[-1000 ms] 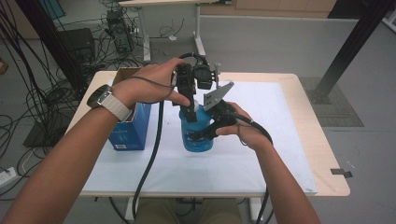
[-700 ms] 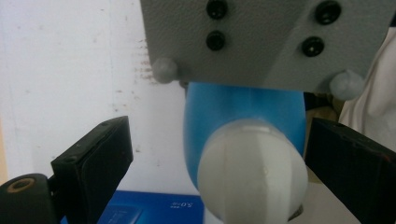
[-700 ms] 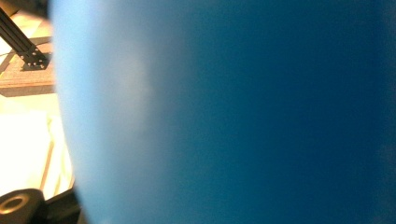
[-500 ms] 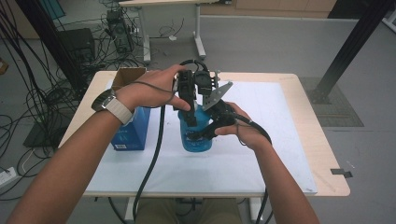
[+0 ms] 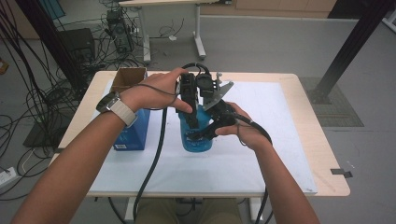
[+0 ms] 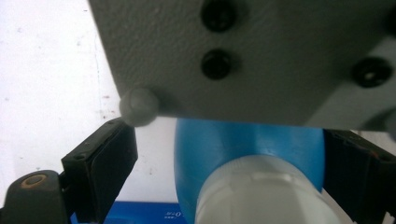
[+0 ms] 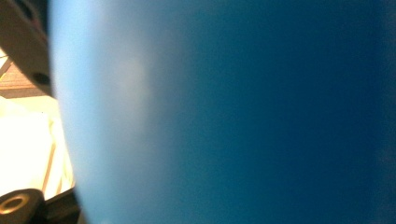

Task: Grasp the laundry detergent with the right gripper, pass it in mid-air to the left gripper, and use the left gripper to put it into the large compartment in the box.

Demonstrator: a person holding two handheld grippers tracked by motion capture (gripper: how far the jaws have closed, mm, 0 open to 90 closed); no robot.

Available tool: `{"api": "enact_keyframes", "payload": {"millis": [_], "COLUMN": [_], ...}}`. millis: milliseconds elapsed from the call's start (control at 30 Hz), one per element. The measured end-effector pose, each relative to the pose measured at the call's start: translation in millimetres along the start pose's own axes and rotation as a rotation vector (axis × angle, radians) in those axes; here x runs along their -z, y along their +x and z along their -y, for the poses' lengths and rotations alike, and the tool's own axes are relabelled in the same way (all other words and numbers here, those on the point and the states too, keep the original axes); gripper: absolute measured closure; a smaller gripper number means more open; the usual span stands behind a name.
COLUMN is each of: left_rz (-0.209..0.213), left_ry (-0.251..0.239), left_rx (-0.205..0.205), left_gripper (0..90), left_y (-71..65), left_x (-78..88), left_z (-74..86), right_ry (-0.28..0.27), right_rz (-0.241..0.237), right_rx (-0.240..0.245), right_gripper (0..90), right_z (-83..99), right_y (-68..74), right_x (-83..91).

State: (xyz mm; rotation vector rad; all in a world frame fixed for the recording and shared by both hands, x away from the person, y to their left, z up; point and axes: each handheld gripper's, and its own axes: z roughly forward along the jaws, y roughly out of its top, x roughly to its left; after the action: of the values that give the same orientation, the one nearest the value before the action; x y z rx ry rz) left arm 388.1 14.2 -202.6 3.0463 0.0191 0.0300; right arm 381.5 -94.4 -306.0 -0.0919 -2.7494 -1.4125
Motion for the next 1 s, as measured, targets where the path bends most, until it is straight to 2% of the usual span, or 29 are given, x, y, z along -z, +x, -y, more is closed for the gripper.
{"api": "enact_keyframes", "payload": {"millis": [333,367,800,1000], "left_rz": [0.022,0.025,0.055,0.059], "left_ry": [0.005,0.002,-0.004,0.0], "left_rx": [-0.002,-0.001,-0.001,0.004], "left_gripper": [17.4,18.2,25.3,25.4], "left_y": [0.7,0.8,1.3,1.3], "left_x": [-3.4,-3.8,-5.2,-5.0], "left_z": [0.7,0.8,0.1,0.3], "right_ry": [0.0,-0.005,-0.005,-0.006], "right_rz": [0.019,-0.003,0.005,0.005], "right_rx": [0.017,-0.003,0.013,0.011], "right_gripper": [43.9,43.9,43.9,43.9], "right_z": [-0.5,-1.0,-2.0,-2.1], "right_y": [-0.6,1.2,1.5,1.7], "right_x": [-0.8,-0.5,-1.6,-1.4]}}
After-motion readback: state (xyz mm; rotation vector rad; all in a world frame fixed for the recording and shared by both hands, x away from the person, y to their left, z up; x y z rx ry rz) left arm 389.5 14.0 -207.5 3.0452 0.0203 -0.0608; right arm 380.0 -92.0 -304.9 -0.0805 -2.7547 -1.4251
